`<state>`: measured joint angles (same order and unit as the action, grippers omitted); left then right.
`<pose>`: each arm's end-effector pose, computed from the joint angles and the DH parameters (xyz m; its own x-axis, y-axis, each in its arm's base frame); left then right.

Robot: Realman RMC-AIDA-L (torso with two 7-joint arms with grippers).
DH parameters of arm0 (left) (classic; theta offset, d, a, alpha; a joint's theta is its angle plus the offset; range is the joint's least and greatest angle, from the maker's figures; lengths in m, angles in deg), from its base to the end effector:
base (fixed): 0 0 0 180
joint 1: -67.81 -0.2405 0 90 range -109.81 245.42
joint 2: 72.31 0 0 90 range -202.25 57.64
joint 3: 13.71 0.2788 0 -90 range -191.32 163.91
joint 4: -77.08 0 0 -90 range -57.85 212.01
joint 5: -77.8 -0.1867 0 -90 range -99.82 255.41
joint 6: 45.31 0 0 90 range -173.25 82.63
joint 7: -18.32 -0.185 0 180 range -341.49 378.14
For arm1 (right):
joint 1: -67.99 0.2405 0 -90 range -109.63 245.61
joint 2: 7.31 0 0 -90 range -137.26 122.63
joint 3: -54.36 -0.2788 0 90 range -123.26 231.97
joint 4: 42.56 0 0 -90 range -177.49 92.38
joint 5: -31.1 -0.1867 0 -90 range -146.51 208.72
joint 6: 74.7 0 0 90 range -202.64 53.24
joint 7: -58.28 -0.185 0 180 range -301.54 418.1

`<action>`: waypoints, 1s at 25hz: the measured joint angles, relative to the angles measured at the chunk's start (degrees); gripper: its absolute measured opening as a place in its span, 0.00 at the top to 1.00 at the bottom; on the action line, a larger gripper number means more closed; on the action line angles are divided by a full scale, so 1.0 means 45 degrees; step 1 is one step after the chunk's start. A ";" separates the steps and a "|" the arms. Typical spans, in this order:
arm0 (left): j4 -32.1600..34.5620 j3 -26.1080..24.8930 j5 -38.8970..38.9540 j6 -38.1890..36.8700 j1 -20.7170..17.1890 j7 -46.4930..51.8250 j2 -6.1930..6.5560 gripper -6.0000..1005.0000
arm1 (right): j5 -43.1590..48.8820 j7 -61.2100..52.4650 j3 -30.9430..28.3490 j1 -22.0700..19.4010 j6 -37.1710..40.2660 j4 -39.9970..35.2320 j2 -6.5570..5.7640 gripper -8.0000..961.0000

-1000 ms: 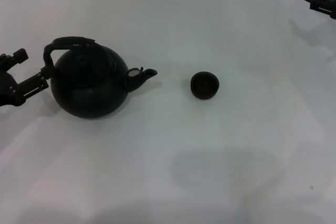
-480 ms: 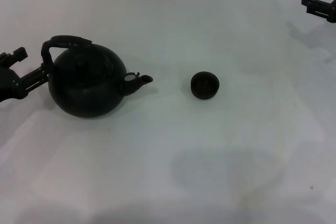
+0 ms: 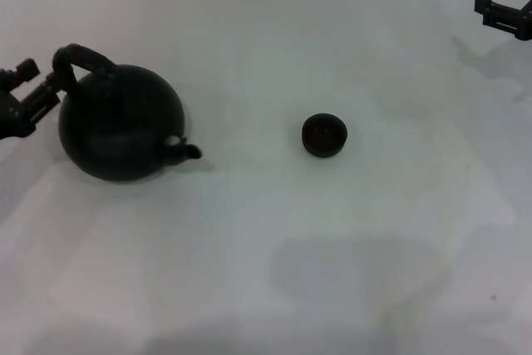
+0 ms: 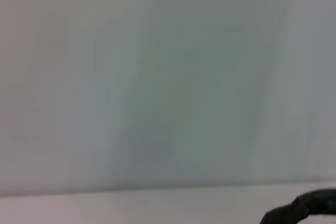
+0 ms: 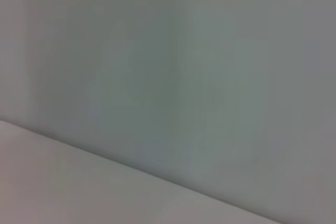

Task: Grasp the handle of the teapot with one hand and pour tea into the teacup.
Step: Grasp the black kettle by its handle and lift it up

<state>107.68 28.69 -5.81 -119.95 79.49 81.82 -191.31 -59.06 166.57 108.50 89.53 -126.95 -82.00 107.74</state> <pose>-0.3500 0.3004 -0.0041 0.5997 0.2736 0.7520 0.7592 -0.4915 -0.4266 0.3390 0.3922 0.0184 0.8098 -0.3016 -0.5033 -0.5845 -0.4897 -0.6470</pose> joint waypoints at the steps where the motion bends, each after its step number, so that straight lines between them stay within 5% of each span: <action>1: -0.0053 -0.0001 0.0144 0.0002 0.0005 -0.0019 0.0000 0.46 | 0.0016 0.0000 0.0000 -0.0001 -0.0004 0.0026 -0.0001 0.11; 15: -0.0088 -0.0009 0.0338 0.0302 0.0078 -0.0017 0.0040 0.68 | 0.0102 0.0008 -0.0002 -0.0042 -0.0069 0.0179 -0.0016 0.11; 18: -0.0092 0.0003 0.0327 0.0308 0.0079 -0.0032 0.0043 0.78 | 0.0110 0.0104 -0.0002 -0.0042 -0.0128 0.0200 -0.0020 0.11; 25: -0.0102 0.0016 0.0134 0.0075 -0.0032 -0.0165 0.0034 0.72 | 0.0115 0.0176 -0.0054 -0.0080 -0.0152 0.0281 -0.0021 0.12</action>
<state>107.22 28.76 -5.20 -119.62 79.35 81.08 -191.16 -58.54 167.36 108.25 89.17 -127.64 -80.74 107.64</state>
